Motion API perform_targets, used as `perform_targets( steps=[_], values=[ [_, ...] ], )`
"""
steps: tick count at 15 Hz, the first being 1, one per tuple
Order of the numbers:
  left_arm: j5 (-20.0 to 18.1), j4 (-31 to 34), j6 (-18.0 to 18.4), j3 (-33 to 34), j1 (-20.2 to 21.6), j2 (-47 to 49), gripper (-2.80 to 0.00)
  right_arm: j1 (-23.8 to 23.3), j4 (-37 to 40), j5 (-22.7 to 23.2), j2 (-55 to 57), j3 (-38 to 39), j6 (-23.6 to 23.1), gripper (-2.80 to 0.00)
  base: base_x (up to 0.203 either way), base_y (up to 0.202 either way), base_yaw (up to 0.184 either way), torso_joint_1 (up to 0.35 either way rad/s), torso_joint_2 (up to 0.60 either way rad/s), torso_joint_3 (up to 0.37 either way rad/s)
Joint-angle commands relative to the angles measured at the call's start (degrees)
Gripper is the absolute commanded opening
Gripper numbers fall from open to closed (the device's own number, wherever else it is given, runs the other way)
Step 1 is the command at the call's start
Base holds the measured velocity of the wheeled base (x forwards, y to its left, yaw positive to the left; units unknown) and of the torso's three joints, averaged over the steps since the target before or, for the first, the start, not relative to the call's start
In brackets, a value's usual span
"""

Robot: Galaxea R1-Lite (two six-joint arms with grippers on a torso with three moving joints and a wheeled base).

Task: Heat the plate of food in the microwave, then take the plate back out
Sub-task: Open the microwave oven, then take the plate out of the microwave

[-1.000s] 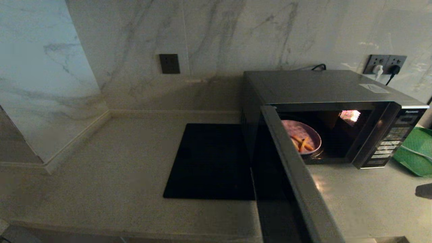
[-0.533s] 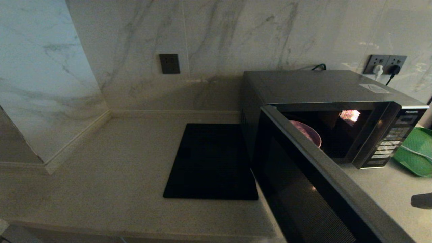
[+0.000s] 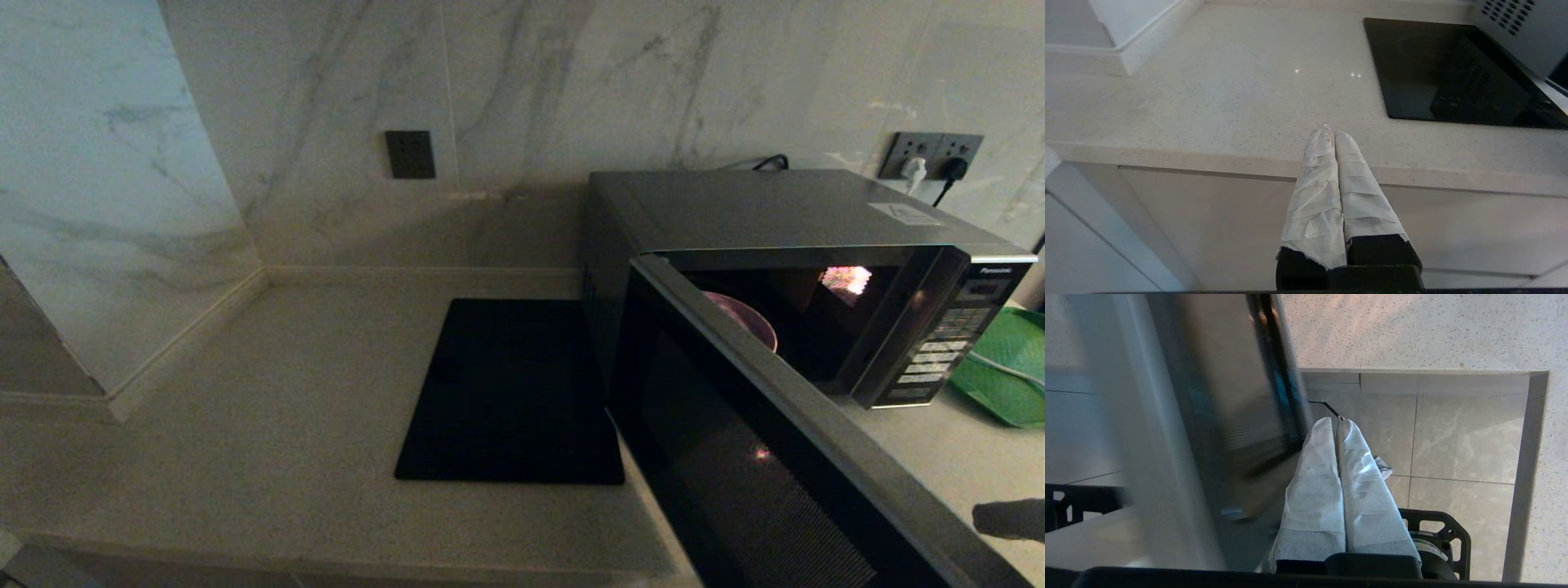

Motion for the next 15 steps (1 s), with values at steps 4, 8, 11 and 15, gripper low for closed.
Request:
perform_targets(
  steps=[4, 8, 11, 15],
  values=[
    [0.01, -0.04, -0.04, 0.0, -0.01, 0.06, -2.8, 3.27, 0.3, 1.84, -0.21, 0.03, 0.18, -2.8, 0.0, 0.0, 0.0, 0.0, 0.0, 0.0],
    [0.02, -0.02, -0.04, 0.0, 0.03, 0.0, -2.8, 6.61, -0.69, 5.01, 2.01, -0.57, -0.61, -2.8, 0.0, 0.0, 0.0, 0.0, 0.0, 0.0],
    [0.02, -0.03, -0.04, 0.0, 0.02, 0.05, -2.8, 9.9, -4.0, 5.65, 4.92, -0.75, -0.97, -2.8, 0.0, 0.0, 0.0, 0.0, 0.0, 0.0],
    [0.04, -0.03, -0.04, 0.0, -0.01, 0.0, -2.8, 13.8, -7.14, 4.84, 7.97, -0.94, -0.72, -2.8, 0.0, 0.0, 0.0, 0.0, 0.0, 0.0]
  ],
)
